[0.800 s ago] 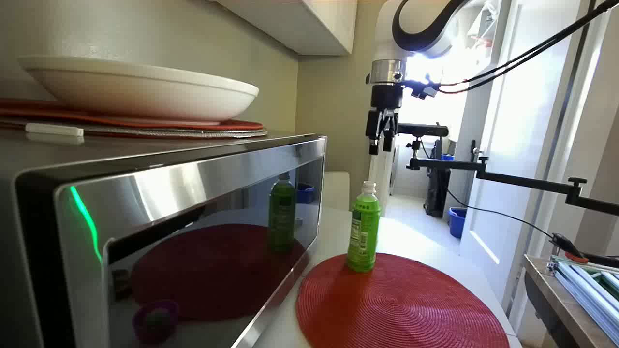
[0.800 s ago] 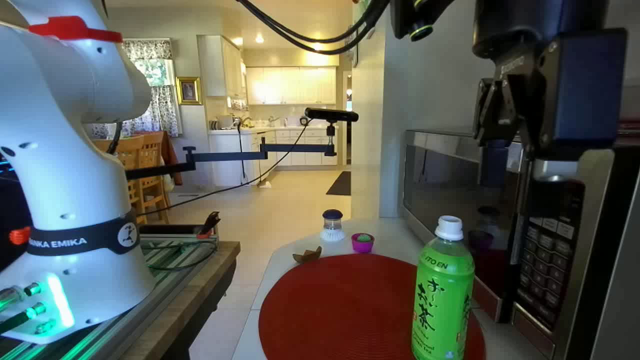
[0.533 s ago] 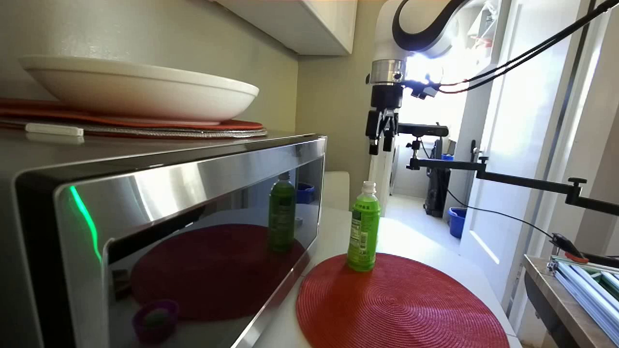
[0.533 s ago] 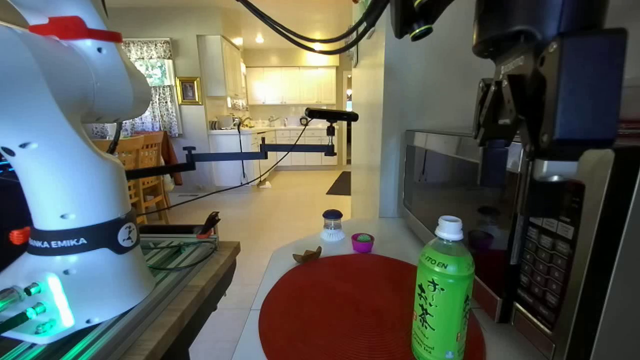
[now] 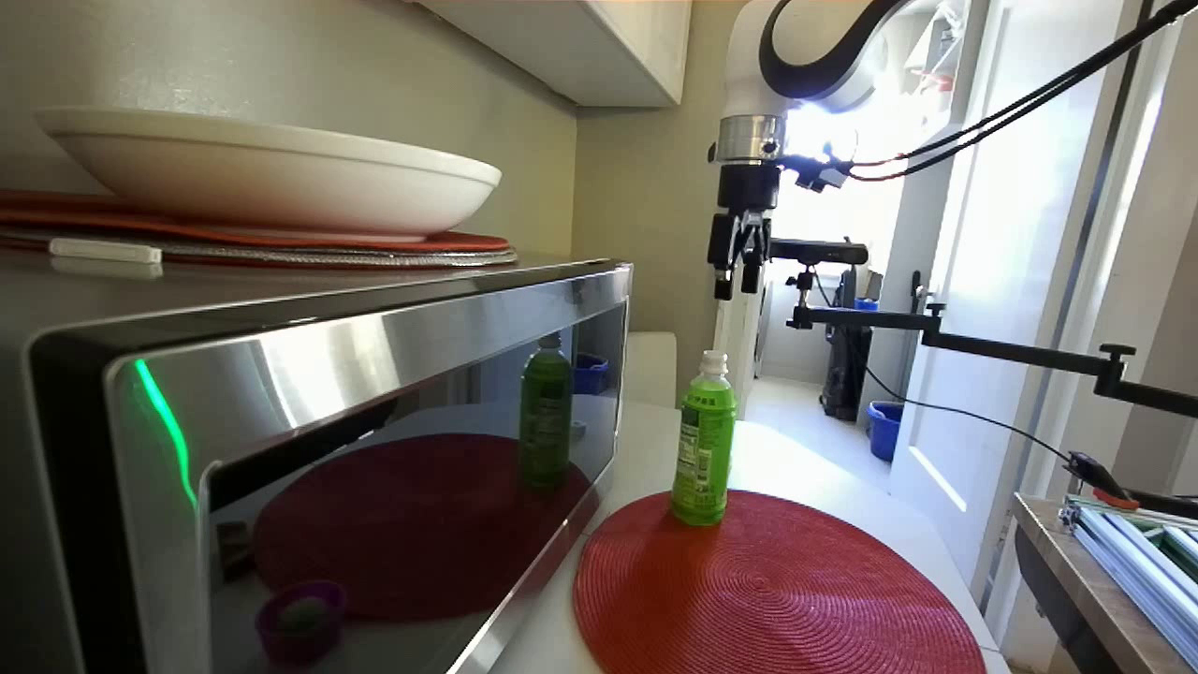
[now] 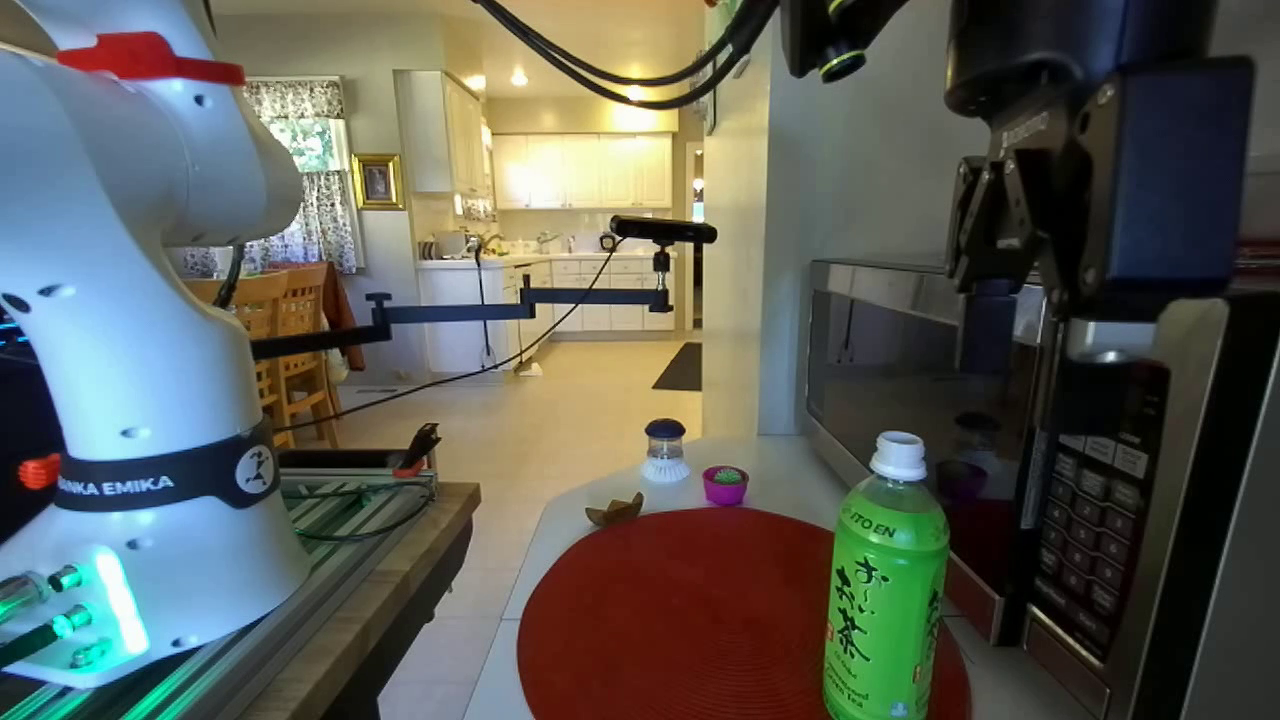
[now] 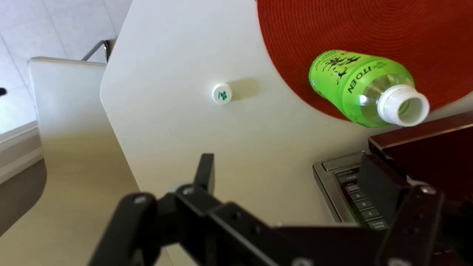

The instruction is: Open the door of the microwave

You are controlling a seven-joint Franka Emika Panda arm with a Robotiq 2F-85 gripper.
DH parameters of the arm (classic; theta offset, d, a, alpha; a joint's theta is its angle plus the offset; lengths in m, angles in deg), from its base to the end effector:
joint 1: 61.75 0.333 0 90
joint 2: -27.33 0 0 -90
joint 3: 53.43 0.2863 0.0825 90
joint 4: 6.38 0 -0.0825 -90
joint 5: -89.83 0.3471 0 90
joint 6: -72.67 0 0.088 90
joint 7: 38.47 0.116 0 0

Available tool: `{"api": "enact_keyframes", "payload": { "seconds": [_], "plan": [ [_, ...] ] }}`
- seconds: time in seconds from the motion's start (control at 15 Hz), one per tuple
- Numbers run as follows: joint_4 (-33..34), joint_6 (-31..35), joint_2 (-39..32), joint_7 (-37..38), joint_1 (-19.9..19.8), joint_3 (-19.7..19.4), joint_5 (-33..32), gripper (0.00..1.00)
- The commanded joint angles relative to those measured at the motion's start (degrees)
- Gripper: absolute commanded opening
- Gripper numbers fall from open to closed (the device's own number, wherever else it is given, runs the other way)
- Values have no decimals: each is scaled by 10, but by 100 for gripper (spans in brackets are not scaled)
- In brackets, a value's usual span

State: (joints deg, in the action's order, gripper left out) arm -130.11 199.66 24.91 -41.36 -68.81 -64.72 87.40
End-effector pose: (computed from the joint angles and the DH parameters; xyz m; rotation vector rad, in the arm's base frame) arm 0.4866 -0.1628 0.3632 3.0740 -0.3774 0.0113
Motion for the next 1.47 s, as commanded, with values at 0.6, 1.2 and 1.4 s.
{"api": "enact_keyframes", "payload": {
  "seconds": [0.6,1.2,1.4],
  "plan": [
    [1,-2,0,0,-8,8,0,100],
    [1,-2,0,0,-8,8,0,100],
    [6,-43,21,52,2,20,-2,100]
  ]
}}
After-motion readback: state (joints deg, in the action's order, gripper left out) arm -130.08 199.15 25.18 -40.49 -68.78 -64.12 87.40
